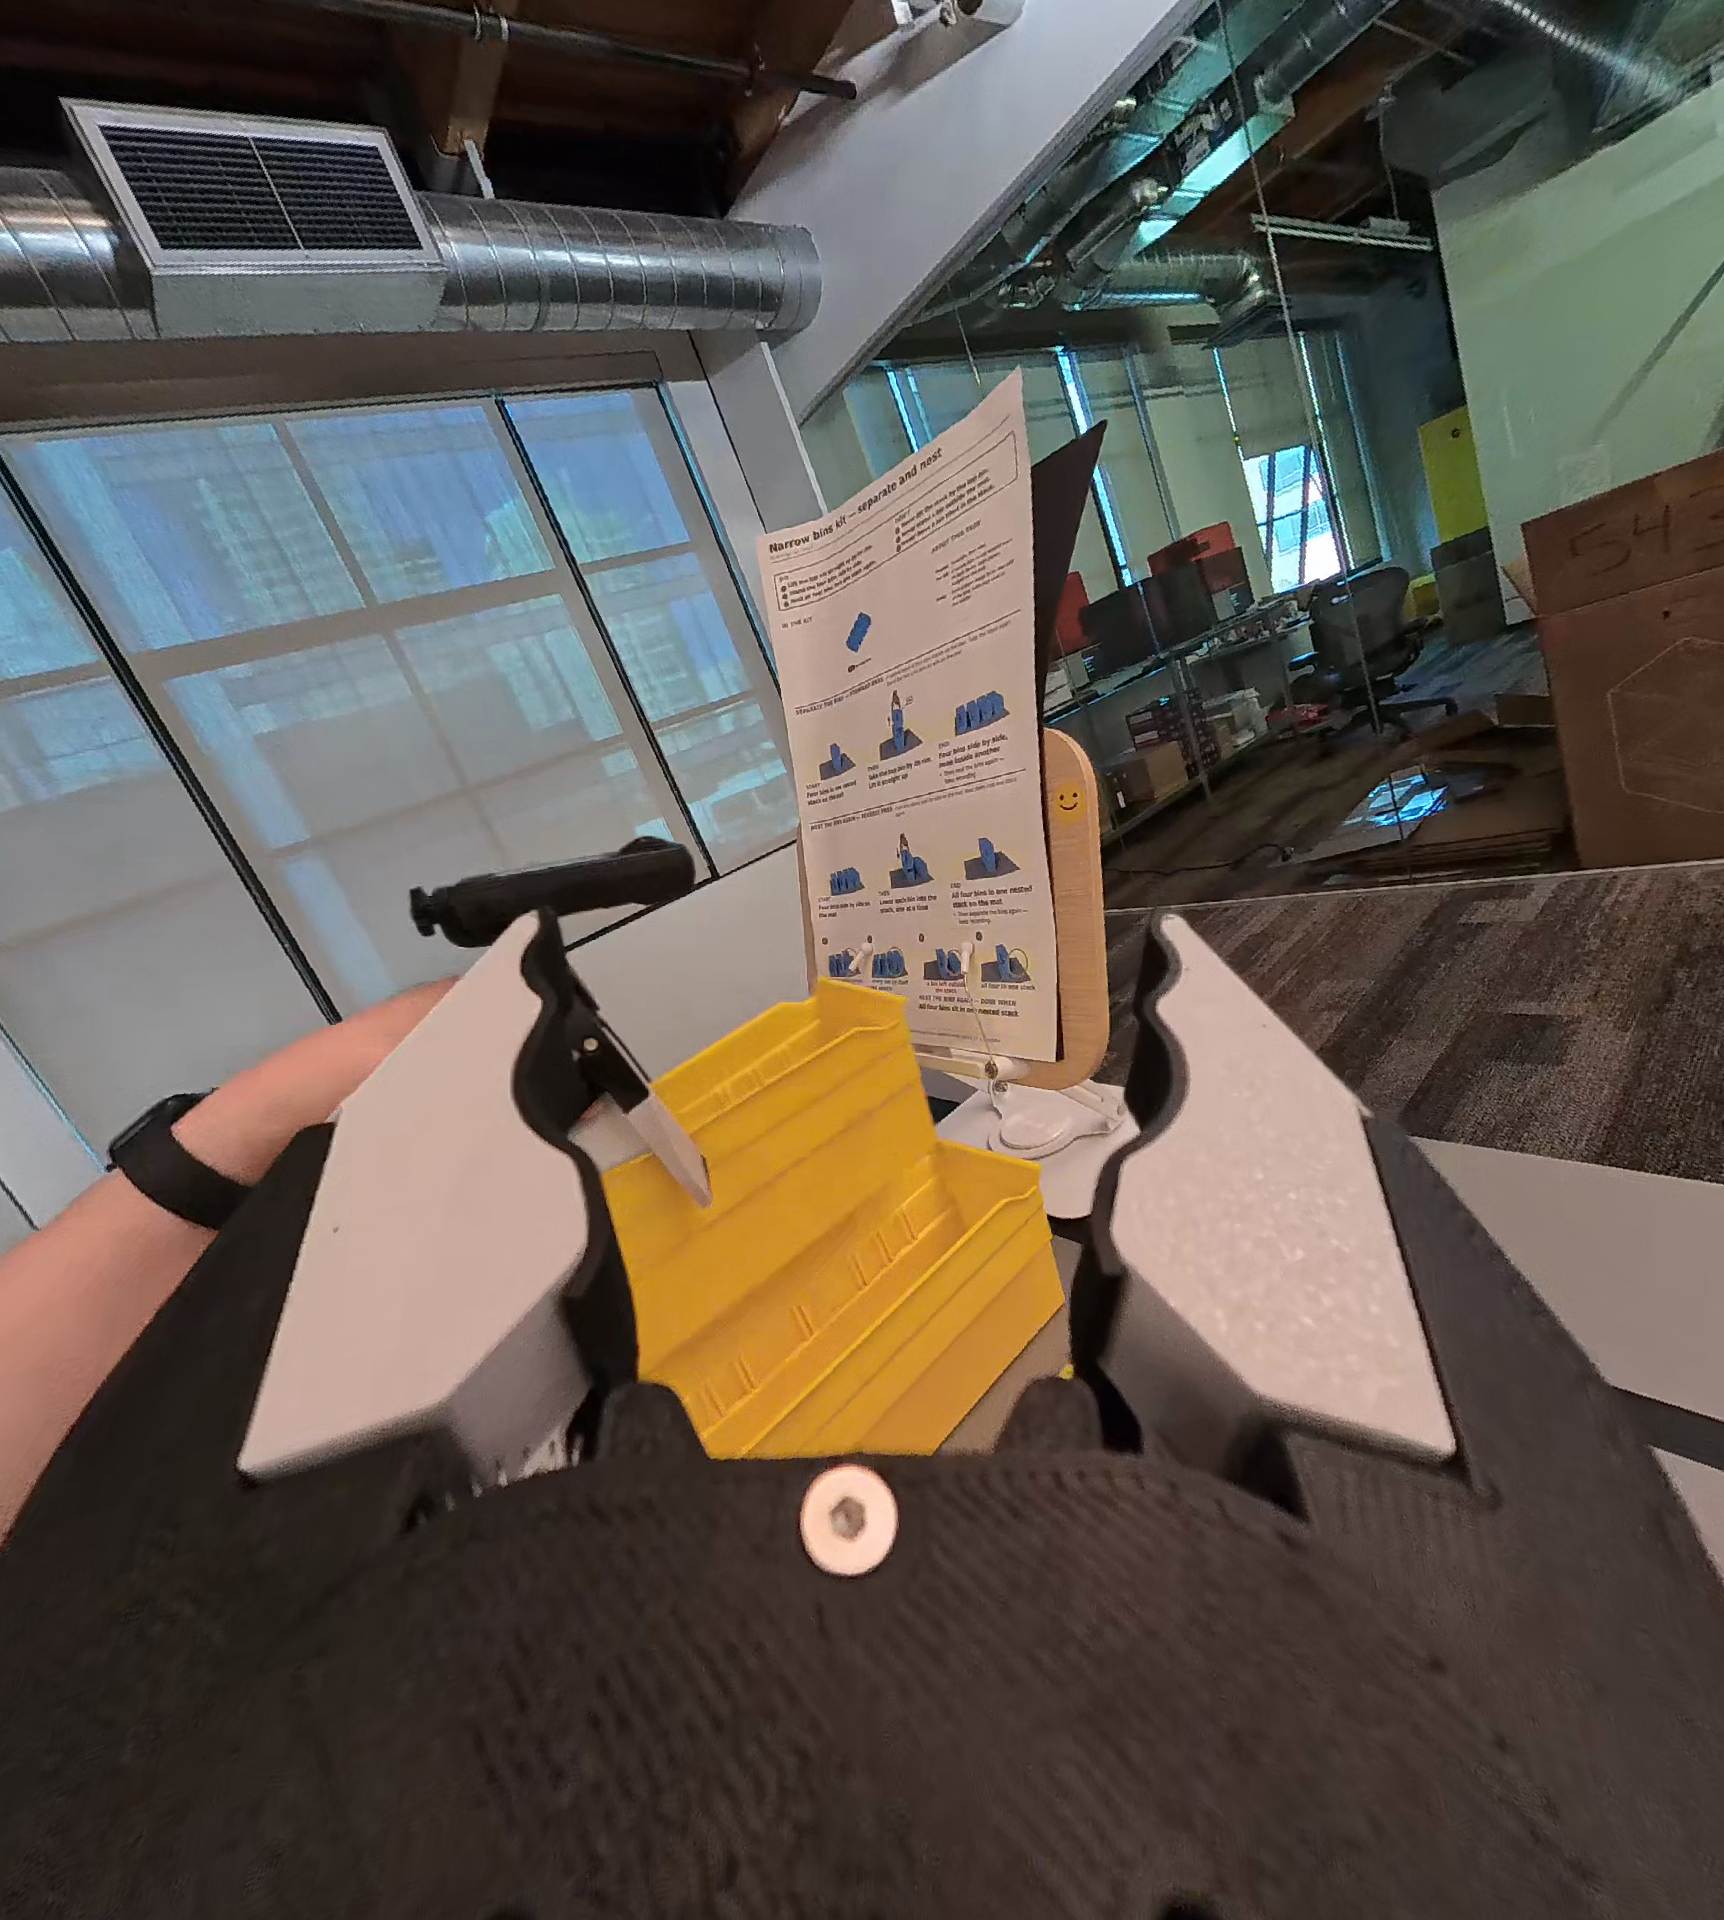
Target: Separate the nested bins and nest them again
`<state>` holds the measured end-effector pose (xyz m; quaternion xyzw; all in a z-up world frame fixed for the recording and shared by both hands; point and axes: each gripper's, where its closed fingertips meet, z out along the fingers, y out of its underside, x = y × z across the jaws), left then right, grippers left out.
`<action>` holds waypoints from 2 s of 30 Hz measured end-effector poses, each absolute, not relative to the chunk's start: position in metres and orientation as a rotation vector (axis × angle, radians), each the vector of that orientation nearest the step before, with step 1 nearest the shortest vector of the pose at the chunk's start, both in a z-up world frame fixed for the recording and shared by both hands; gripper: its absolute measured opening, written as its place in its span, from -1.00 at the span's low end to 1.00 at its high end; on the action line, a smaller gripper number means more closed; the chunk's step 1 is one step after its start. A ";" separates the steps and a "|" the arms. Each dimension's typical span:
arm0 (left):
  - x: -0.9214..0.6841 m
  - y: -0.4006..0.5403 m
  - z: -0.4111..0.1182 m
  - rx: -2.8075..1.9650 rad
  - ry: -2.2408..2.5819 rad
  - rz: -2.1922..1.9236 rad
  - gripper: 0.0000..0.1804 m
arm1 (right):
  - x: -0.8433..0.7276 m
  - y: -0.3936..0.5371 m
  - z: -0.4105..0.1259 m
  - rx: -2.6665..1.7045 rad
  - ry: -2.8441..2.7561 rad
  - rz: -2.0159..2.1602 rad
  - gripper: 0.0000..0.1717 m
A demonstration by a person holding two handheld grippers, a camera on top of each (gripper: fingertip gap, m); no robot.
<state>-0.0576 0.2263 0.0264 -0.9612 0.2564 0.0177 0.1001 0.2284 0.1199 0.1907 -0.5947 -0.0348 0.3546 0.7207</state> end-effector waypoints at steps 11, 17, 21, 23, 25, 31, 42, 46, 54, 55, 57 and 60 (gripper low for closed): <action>-0.010 0.218 -0.012 -2.901 0.686 -0.042 0.30 | 0.213 0.125 0.183 -1.365 -0.130 0.813 0.26; -0.002 0.225 -0.030 -2.896 0.627 0.043 0.30 | 0.207 0.129 0.173 -1.422 -0.157 0.803 0.27; -0.003 0.231 -0.046 -2.865 0.591 0.043 0.31 | 0.207 0.129 0.174 -1.416 -0.158 0.808 0.27; -0.003 0.234 -0.056 -2.854 0.572 0.009 0.32 | 0.208 0.129 0.173 -1.416 -0.157 0.811 0.27; -0.001 0.240 -0.059 -2.813 0.533 -0.035 0.32 | 0.209 0.130 0.173 -1.417 -0.153 0.810 0.26; 0.000 0.243 -0.058 -2.753 0.523 -0.073 0.29 | 0.209 0.130 0.173 -1.413 -0.150 0.809 0.27; -0.002 0.243 -0.076 -2.777 0.521 -0.080 0.43 | 0.205 0.134 0.169 -1.440 -0.159 0.794 0.26; 0.000 0.239 -0.074 -2.751 0.580 -0.106 0.62 | 0.206 0.136 0.167 -1.446 -0.154 0.796 0.26; -0.028 0.242 0.060 -2.229 0.662 -0.427 0.64 | 0.209 0.140 0.162 -1.469 -0.143 0.775 0.26; -0.054 0.251 0.080 -2.151 0.636 -0.362 0.61 | 0.210 0.141 0.162 -1.468 -0.140 0.774 0.27; -0.120 0.274 0.109 -2.032 0.571 -0.165 0.55 | 0.211 0.143 0.161 -1.470 -0.132 0.772 0.27; -0.216 0.297 0.117 -1.982 0.521 0.129 0.56 | 0.213 0.146 0.156 -1.489 -0.122 0.758 0.27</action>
